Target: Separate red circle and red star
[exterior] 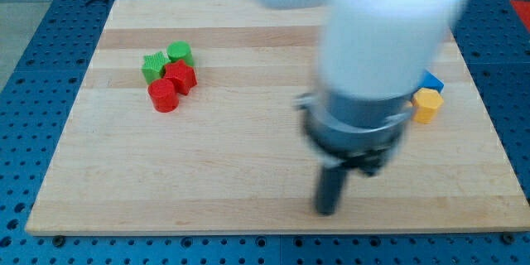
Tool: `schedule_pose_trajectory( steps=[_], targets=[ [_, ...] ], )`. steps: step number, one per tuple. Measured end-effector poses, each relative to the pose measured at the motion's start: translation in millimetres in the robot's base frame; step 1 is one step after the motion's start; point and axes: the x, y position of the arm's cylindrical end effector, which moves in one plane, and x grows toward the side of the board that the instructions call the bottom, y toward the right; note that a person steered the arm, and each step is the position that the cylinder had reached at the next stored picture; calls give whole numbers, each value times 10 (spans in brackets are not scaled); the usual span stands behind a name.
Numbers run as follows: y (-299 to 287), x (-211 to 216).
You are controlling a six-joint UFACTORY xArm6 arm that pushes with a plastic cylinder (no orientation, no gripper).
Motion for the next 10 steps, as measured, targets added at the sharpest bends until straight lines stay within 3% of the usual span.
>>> schedule_pose_trajectory(
  steps=[1,2,3,4,5,6,8,10],
  targets=[
    [-975,64],
    [-1927,-201],
    [-2757,-1039],
    [-3097,-1796],
    [-3109,-1797],
    [-2636,-1797],
    [-2387,-1816],
    [-1784,-1873]
  ],
)
